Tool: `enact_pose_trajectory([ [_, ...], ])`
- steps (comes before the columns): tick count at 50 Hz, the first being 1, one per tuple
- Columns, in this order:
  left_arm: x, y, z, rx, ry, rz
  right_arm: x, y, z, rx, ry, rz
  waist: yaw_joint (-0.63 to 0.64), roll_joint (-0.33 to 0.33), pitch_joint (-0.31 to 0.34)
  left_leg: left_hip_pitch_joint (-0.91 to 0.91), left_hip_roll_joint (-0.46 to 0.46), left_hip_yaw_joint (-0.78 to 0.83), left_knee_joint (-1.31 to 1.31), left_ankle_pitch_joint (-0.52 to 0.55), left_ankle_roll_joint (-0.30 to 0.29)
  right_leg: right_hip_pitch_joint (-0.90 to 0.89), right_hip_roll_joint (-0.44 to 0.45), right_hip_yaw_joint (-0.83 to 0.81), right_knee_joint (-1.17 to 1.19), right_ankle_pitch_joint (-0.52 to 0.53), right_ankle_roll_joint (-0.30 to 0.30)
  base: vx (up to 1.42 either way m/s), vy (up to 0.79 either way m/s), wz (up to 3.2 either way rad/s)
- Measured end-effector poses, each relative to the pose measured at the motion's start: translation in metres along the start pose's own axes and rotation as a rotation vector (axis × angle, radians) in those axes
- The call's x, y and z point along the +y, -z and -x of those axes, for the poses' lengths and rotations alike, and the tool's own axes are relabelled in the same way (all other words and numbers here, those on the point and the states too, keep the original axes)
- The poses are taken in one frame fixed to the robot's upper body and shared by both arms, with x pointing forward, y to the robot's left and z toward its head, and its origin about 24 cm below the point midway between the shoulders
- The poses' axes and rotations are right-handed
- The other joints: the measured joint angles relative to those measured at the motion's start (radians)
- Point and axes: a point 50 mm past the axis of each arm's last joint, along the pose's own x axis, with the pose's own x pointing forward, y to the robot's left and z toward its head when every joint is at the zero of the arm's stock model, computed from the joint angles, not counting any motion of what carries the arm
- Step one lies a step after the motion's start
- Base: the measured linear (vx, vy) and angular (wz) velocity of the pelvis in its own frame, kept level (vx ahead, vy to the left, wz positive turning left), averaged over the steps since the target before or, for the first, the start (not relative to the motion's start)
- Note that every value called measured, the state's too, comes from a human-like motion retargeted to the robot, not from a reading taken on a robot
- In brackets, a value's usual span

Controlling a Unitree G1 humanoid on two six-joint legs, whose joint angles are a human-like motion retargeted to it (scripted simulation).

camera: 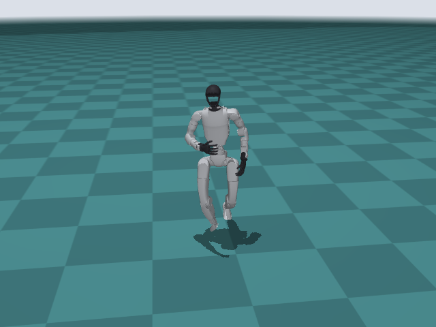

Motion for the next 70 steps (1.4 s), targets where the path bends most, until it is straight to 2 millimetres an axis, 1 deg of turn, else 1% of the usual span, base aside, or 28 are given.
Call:
enact_pose_trajectory([
  [2, 0.001, -0.006, -0.003, -0.016, 0.004, 0.015, -0.003, 0.005, 0.000, 0.026, 0.009, -0.020, 0.028, 0.063, -0.019, -0.104, 0.106, -0.027, 0.104, -0.054, 0.001, 0.036, 0.091, -0.011, -0.125, 0.063, -0.006, 0.16, 0.02, -0.68],
  [3, -0.001, -0.005, -0.002, -0.018, 0.007, 0.025, -0.001, 0.009, 0.002, 0.044, 0.011, -0.033, 0.035, 0.072, -0.017, -0.126, 0.124, -0.033, 0.120, -0.075, 0.007, 0.038, 0.098, -0.003, -0.112, 0.062, -0.002, 0.16, 0.03, -0.70],
  [5, -0.002, -0.008, -0.004, -0.029, 0.014, 0.040, -0.003, 0.015, 0.003, 0.075, 0.020, -0.057, 0.051, 0.081, -0.022, -0.171, 0.133, -0.056, 0.091, -0.104, 0.015, 0.075, 0.117, 0.020, -0.181, 0.097, 0.007, 0.19, 0.03, -0.64],
  [7, -0.005, -0.009, -0.003, -0.034, 0.020, 0.056, -0.002, 0.022, 0.006, 0.109, 0.023, -0.081, 0.059, 0.081, -0.022, -0.192, 0.114, -0.083, 0.017, -0.120, 0.013, 0.101, 0.117, 0.047, -0.206, 0.115, 0.019, 0.19, 0.04, -0.65],
  [9, -0.007, -0.009, -0.003, -0.037, 0.025, 0.070, 0.000, 0.029, 0.009, 0.138, 0.022, -0.109, 0.059, 0.070, -0.024, -0.196, 0.073, -0.114, -0.093, -0.110, 0.008, 0.121, 0.102, 0.078, -0.223, 0.127, 0.033, 0.19, 0.03, -0.64],
  [12, -0.009, -0.008, -0.001, -0.038, 0.029, 0.084, 0.003, 0.037, 0.013, 0.175, 0.022, -0.151, 0.052, 0.051, -0.029, -0.177, 0.001, -0.169, -0.267, -0.056, -0.008, 0.141, 0.079, 0.126, -0.236, 0.134, 0.051, 0.17, 0.04, -0.65],
  [13, -0.011, -0.007, 0.000, -0.037, 0.029, 0.087, 0.005, 0.039, 0.014, 0.186, 0.022, -0.164, 0.050, 0.055, -0.027, -0.182, -0.004, -0.187, -0.272, -0.052, -0.015, 0.139, 0.084, 0.140, -0.215, 0.127, 0.054, 0.15, 0.04, -0.68],
  [15, -0.010, -0.008, 0.001, -0.043, 0.030, 0.088, 0.004, 0.041, 0.016, 0.198, 0.026, -0.182, 0.041, 0.035, -0.038, -0.114, -0.055, -0.206, -0.441, 0.023, -0.018, 0.164, 0.064, 0.177, -0.262, 0.135, 0.062, 0.18, 0.05, -0.55],
  [20, -0.011, -0.008, 0.004, -0.056, 0.022, 0.077, 0.005, 0.047, 0.021, 0.225, 0.049, -0.204, 0.015, 0.034, -0.034, -0.073, -0.068, -0.187, -0.447, 0.013, -0.010, 0.164, 0.064, 0.232, -0.201, 0.098, 0.072, 0.11, 0.06, -0.50],
  [26, -0.007, -0.014, 0.004, -0.086, 0.015, 0.028, 0.004, 0.048, 0.022, 0.221, 0.067, -0.201, -0.013, 0.018, -0.027, 0.015, -0.102, -0.150, -0.551, 0.040, -0.006, 0.175, 0.046, 0.284, -0.169, 0.067, 0.085, 0.09, 0.05, -0.44],
  [33, 0.002, -0.024, 0.002, -0.133, -0.006, -0.036, 0.002, 0.043, 0.019, 0.185, 0.088, -0.187, -0.048, -0.023, -0.011, 0.138, -0.161, -0.102, -0.742, 0.106, -0.007, 0.158, -0.003, 0.311, -0.095, 0.024, 0.102, 0.06, 0.03, -0.45],
  [40, 0.014, -0.033, 0.001, -0.171, -0.049, -0.080, -0.008, 0.038, 0.020, 0.158, 0.125, -0.141, -0.085, -0.061, 0.000, 0.272, -0.211, -0.038, -0.982, 0.206, -0.018, 0.061, -0.109, 0.253, 0.012, 0.030, 0.102, 0.05, -0.01, -0.64],
  [45, 0.021, -0.038, -0.002, -0.189, -0.075, -0.103, -0.015, 0.035, 0.022, 0.137, 0.155, -0.104, -0.122, -0.081, 0.003, 0.285, -0.228, 0.018, -0.989, 0.195, -0.026, -0.023, -0.173, 0.213, 0.072, 0.030, 0.113, 0.07, -0.05, -0.63],
  [50, 0.024, -0.043, -0.005, -0.207, -0.095, -0.106, -0.020, 0.030, 0.023, 0.113, 0.193, -0.069, -0.159, -0.092, -0.006, 0.292, -0.240, 0.074, -0.991, 0.188, -0.034, -0.091, -0.239, 0.153, 0.113, 0.024, 0.109, 0.12, -0.09, -0.72],
  [55, 0.023, -0.049, -0.010, -0.227, -0.109, -0.079, -0.023, 0.031, 0.022, 0.108, 0.222, -0.047, -0.186, -0.101, -0.017, 0.313, -0.250, 0.101, -0.989, 0.225, -0.041, -0.116, -0.260, 0.133, 0.147, 0.021, 0.096, 0.16, -0.13, -0.82],
  [58, 0.019, -0.053, -0.013, -0.233, -0.114, -0.053, -0.020, 0.035, 0.021, 0.122, 0.216, -0.037, -0.189, -0.110, -0.013, 0.319, -0.239, 0.051, -0.937, 0.272, -0.059, -0.104, -0.232, 0.169, 0.159, 0.029, 0.089, 0.17, -0.16, -1.15],
  [60, 0.017, -0.055, -0.016, -0.239, -0.112, -0.039, -0.016, 0.038, 0.019, 0.137, 0.202, -0.032, -0.191, -0.120, -0.002, 0.303, -0.227, 0.023, -0.831, 0.277, -0.066, -0.083, -0.210, 0.201, 0.167, 0.032, 0.082, 0.17, -0.16, -1.27],
  [62, 0.017, -0.063, -0.021, -0.252, -0.111, -0.029, -0.013, 0.040, 0.012, 0.144, 0.171, -0.020, -0.193, -0.104, 0.035, 0.209, -0.152, 0.005, -0.514, 0.197, -0.084, -0.026, -0.152, 0.210, 0.154, 0.031, 0.063, 0.15, -0.14, -1.36],
  [64, 0.012, -0.066, -0.024, -0.260, -0.096, -0.022, -0.006, 0.044, 0.010, 0.162, 0.135, -0.021, -0.192, -0.099, 0.059, 0.133, -0.111, -0.021, -0.270, 0.189, -0.095, -0.010, -0.105, 0.243, 0.196, 0.018, 0.045, 0.11, -0.11, -1.49],
  [66, 0.008, -0.074, -0.028, -0.275, -0.079, -0.022, 0.000, 0.047, 0.004, 0.178, 0.085, -0.008, -0.187, -0.075, 0.081, 0.044, -0.052, -0.050, -0.018, 0.167, -0.095, -0.003, -0.031, 0.266, 0.232, 0.009, 0.023, 0.13, -0.08, -1.62],
  [68, 0.003, -0.085, -0.033, -0.299, -0.059, -0.027, 0.005, 0.049, -0.002, 0.197, 0.025, 0.023, -0.177, -0.039, 0.097, -0.041, 0.000, -0.083, 0.189, 0.144, -0.087, -0.008, 0.055, 0.290, 0.260, 0.009, 0.004, 0.18, -0.04, -1.82],
  [70, -0.001, -0.104, -0.040, -0.345, -0.037, -0.041, 0.006, 0.049, -0.010, 0.214, -0.045, 0.080, -0.160, 0.004, 0.105, -0.131, 0.044, -0.114, 0.349, 0.118, -0.072, -0.022, 0.144, 0.319, 0.271, 0.022, -0.005, 0.24, 0.00, -1.97],
])
